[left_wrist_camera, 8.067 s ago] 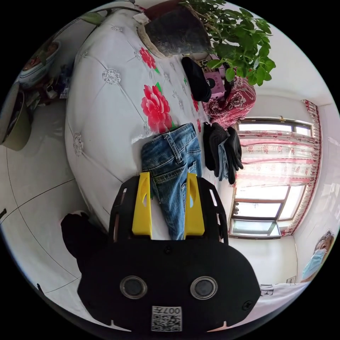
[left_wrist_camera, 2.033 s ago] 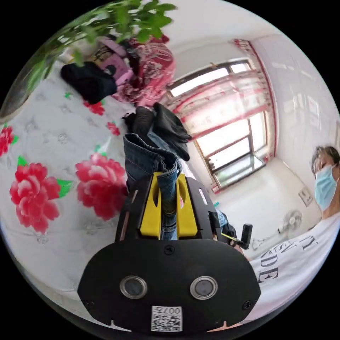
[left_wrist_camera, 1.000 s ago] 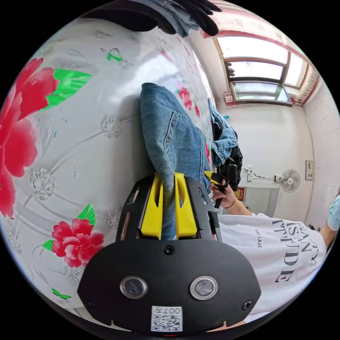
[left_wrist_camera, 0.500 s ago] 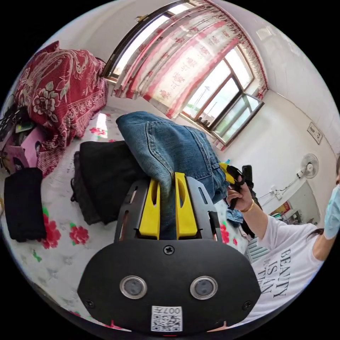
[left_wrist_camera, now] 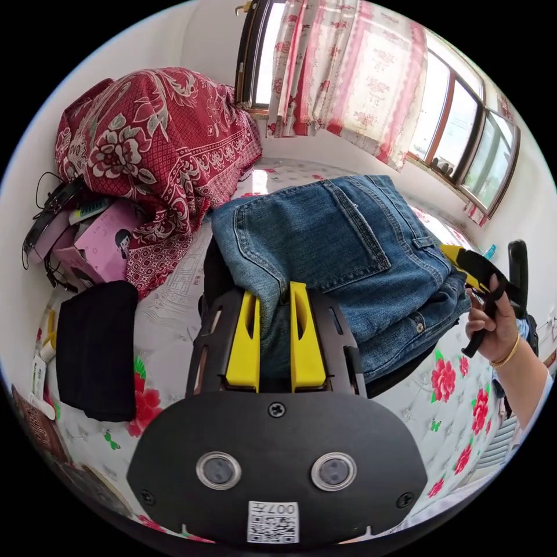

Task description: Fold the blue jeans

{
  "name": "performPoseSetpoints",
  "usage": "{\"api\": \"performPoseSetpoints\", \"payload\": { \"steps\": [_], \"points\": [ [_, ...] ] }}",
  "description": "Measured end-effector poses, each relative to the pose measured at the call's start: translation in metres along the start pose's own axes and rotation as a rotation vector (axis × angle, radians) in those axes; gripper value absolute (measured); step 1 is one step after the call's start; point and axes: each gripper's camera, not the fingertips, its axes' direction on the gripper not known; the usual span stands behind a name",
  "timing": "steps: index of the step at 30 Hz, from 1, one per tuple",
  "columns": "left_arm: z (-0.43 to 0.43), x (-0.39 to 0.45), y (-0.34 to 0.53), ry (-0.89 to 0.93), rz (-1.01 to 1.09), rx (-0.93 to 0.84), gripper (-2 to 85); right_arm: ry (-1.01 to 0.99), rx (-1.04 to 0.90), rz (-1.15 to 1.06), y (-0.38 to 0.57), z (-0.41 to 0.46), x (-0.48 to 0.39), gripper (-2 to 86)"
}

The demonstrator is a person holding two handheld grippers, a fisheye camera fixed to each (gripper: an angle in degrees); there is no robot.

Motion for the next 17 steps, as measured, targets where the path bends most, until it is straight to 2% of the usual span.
{"api": "performPoseSetpoints", "payload": {
  "steps": [4,8,11,13,17],
  "points": [
    [-0.022,0.0,0.014,0.035,-0.019,0.04,9.4,0.12,-0.037,0.023,0.074,-0.069,0.016,9.9],
    [-0.069,0.025,0.034,-0.075,0.042,0.087,10.8,0.39,-0.217,0.209,0.185,-0.164,0.058,9.9],
    [-0.102,0.06,0.075,-0.121,0.114,0.102,10.9,0.624,-0.249,0.338,0.253,-0.252,0.067,10.1],
    [-0.104,0.09,0.113,-0.125,0.171,0.044,10.7,0.73,-0.243,0.426,0.284,-0.303,0.067,10.3],
    [-0.077,0.162,0.21,-0.009,0.199,-0.247,9.4,0.952,-0.177,0.538,0.322,-0.408,0.05,11.3]
  ]
}}
